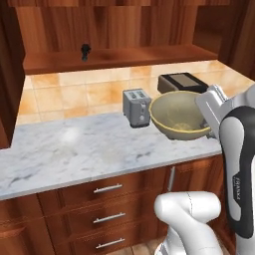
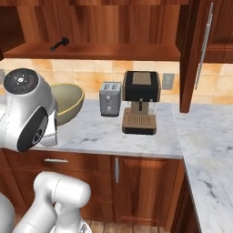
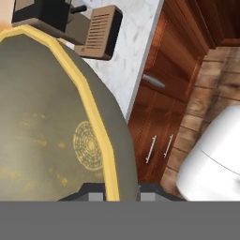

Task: Pick the mug and place it in the sink. Pick the bowl and place it in the open cabinet and then close the cabinet.

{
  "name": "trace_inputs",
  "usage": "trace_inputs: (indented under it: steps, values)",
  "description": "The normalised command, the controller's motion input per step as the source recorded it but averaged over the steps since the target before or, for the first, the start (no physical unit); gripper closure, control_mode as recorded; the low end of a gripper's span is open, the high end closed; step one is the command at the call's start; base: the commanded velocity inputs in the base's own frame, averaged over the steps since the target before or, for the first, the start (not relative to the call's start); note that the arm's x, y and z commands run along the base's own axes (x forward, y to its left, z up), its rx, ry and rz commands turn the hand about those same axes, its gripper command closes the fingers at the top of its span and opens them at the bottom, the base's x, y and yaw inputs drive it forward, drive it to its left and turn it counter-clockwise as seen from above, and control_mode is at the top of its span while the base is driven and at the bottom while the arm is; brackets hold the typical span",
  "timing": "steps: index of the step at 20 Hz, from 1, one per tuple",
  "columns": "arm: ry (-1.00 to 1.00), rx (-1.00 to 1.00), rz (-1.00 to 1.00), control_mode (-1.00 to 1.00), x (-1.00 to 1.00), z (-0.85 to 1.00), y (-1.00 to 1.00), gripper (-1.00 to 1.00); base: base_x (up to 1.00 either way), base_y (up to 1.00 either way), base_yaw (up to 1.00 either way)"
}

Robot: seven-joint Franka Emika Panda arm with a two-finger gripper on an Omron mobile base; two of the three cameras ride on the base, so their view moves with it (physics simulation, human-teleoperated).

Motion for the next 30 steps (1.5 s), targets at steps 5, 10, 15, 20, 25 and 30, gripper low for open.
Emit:
trace_inputs:
  steps: [5,10,15,20,25,30]
  values:
    - [0.00,0.00,0.00,1.00,0.00,0.00,0.00,1.00,0.21,0.33,0.00]
    - [0.00,0.00,0.00,1.00,0.00,0.00,0.00,1.00,0.33,0.00,0.00]
    - [0.00,0.00,0.00,1.00,0.00,0.00,0.00,1.00,0.50,-0.10,0.00]
    - [0.00,0.00,0.00,1.00,0.00,0.00,0.00,1.00,0.36,0.02,0.00]
    - [0.00,0.00,0.00,1.00,0.00,0.00,0.00,1.00,0.12,-0.01,0.07]
    - [0.00,0.00,0.00,1.00,0.00,0.00,0.00,1.00,0.00,-0.01,0.13]
